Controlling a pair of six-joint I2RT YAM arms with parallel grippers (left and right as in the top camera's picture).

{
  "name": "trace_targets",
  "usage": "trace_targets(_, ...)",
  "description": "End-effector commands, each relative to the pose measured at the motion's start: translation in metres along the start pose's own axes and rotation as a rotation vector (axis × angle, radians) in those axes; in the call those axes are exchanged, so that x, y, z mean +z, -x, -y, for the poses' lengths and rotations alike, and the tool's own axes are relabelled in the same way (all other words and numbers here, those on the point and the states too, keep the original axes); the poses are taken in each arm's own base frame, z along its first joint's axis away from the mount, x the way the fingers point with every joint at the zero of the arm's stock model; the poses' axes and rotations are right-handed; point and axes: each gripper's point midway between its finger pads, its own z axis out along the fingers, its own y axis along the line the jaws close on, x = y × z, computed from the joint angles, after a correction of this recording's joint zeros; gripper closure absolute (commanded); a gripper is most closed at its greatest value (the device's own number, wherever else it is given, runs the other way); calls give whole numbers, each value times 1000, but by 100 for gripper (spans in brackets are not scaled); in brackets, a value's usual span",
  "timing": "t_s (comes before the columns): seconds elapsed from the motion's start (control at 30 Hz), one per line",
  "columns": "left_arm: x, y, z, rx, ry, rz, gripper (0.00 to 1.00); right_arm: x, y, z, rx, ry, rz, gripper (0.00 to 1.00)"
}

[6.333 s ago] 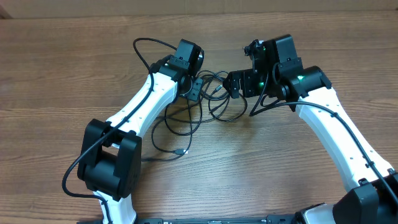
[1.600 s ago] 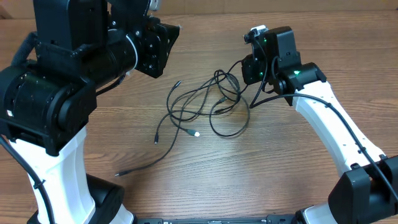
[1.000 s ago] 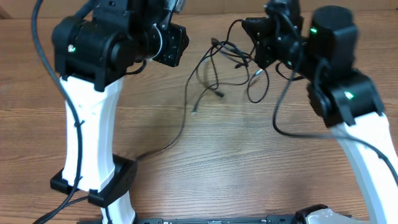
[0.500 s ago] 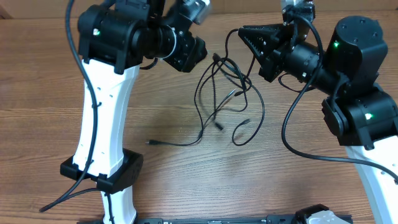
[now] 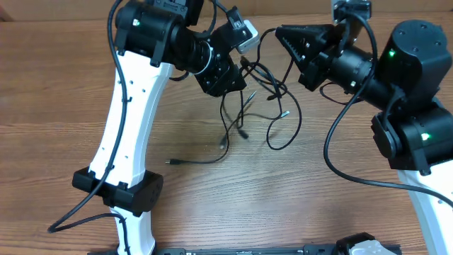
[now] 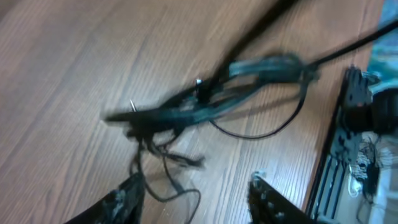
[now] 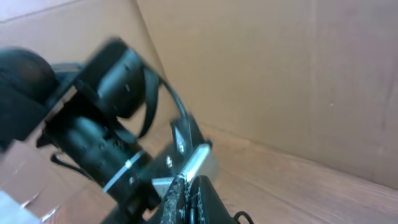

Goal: Untangle cables

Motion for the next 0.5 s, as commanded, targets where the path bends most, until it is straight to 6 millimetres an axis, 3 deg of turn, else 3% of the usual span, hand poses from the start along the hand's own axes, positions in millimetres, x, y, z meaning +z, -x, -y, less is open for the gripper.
trace_targets(0.0, 17, -3, 4, 64, -86, 2, 57, -19, 26, -10, 27, 0, 78, 96)
trace_targets(0.07, 25, -2, 3, 62, -113, 15, 60, -19, 26, -14, 46, 21, 77, 96)
trace_targets(0.2, 40, 2, 0, 61, -157, 50, 51, -19, 25, -20, 64, 57, 66, 96)
trace_targets(0.47, 54, -4, -7, 51, -164, 38, 45, -22, 27, -43, 115, 185, 53, 96)
